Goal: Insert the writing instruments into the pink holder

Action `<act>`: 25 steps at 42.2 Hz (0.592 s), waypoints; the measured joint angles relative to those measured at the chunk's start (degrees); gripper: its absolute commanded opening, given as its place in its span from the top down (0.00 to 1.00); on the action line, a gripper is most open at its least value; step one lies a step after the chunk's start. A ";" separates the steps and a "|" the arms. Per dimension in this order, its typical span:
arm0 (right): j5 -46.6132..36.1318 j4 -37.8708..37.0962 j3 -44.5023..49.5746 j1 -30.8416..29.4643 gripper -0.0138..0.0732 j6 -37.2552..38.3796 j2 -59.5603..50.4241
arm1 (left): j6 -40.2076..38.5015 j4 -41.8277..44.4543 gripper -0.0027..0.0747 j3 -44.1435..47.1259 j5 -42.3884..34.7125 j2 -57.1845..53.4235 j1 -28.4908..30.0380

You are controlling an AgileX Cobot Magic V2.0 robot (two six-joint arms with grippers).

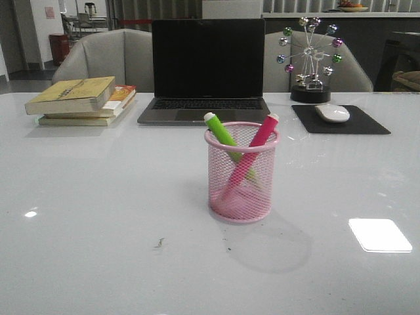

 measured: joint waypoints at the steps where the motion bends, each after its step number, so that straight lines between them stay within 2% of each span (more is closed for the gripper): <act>1: 0.00 0.00 0.00 0.00 0.81 0.00 0.00 | 0.00 0.00 0.84 0.00 0.00 0.00 0.00; 10: -0.79 -0.65 0.69 -0.38 0.81 0.00 -1.03 | 0.00 0.00 0.84 0.00 0.00 0.00 0.00; 16: -12.32 -0.99 6.76 -7.34 0.81 -0.10 -6.65 | 0.00 0.00 0.84 0.00 0.00 0.00 0.00; 21: -24.96 0.05 15.91 -16.01 0.81 -0.10 -13.45 | 0.00 0.00 0.84 0.00 0.00 0.00 0.00; 25: -32.04 0.76 22.99 -21.24 0.81 -0.10 -18.21 | 0.00 0.00 0.84 0.00 0.00 0.00 0.00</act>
